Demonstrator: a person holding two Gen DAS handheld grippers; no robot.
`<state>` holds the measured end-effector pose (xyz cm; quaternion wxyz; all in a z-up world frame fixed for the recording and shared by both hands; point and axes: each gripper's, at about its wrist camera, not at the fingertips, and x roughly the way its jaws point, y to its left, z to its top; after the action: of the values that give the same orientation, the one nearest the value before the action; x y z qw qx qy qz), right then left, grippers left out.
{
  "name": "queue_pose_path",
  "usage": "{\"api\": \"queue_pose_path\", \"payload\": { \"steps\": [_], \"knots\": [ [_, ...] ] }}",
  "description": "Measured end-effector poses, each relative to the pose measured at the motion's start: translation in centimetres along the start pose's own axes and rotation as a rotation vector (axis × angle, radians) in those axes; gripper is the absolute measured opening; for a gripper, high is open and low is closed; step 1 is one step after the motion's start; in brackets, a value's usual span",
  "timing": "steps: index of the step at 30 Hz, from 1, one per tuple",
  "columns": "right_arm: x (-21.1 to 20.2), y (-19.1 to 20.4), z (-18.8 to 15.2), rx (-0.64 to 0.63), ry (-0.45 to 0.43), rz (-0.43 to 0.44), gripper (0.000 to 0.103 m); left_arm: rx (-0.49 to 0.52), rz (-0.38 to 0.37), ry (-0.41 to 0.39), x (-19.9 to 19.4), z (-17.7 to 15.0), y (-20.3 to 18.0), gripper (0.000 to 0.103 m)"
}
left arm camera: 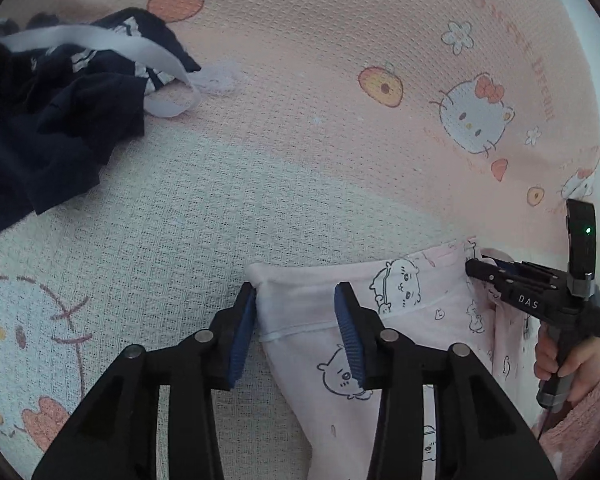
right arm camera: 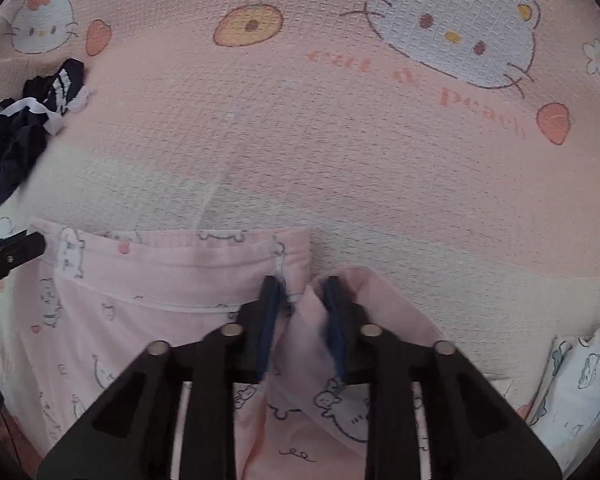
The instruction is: Fold clothes
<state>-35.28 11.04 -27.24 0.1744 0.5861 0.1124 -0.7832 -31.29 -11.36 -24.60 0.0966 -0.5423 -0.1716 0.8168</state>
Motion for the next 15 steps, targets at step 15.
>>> {"api": "queue_pose_path", "payload": {
  "steps": [15],
  "knots": [
    [-0.5, 0.9, 6.2, 0.086, -0.09, 0.262, 0.007, 0.048, 0.083, -0.03, -4.8, 2.6, 3.9, 0.005]
  ]
}}
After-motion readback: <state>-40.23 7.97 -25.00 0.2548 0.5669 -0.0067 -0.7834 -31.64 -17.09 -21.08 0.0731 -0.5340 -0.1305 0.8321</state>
